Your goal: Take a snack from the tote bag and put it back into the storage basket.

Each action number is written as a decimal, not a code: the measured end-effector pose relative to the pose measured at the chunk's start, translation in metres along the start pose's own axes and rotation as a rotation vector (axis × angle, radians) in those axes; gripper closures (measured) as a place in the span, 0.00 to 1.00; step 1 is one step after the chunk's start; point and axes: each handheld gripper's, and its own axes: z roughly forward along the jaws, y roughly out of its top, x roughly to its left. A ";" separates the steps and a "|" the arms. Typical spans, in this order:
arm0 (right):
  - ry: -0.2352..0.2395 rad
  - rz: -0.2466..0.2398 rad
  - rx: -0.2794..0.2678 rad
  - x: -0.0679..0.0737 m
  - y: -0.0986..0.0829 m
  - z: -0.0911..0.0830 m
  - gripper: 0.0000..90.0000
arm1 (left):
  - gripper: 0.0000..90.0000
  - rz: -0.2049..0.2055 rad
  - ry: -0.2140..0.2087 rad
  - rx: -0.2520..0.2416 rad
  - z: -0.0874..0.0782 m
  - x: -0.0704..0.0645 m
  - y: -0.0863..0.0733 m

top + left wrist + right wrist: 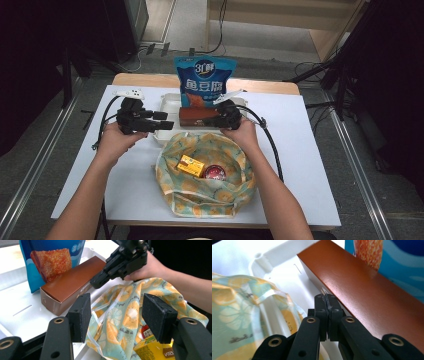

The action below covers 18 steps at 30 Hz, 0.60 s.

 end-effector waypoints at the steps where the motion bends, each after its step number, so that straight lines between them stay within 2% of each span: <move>1: 0.001 0.002 0.002 0.001 0.001 -0.002 0.98 | 0.46 0.002 0.001 0.001 0.000 0.000 0.000; 7: 0.011 0.005 -0.024 0.006 0.004 -0.020 0.93 | 0.46 0.019 -0.007 0.003 0.000 -0.004 0.001; 11: 0.005 0.019 -0.046 0.009 0.006 -0.035 0.85 | 0.46 0.037 -0.013 0.006 0.001 -0.009 0.002; 14: -0.015 0.035 -0.062 0.013 0.006 -0.048 0.79 | 0.48 0.053 -0.026 0.007 0.001 -0.012 0.003; 18: -0.041 0.029 -0.083 0.018 0.005 -0.062 0.71 | 0.48 0.064 -0.035 0.013 0.004 -0.016 0.003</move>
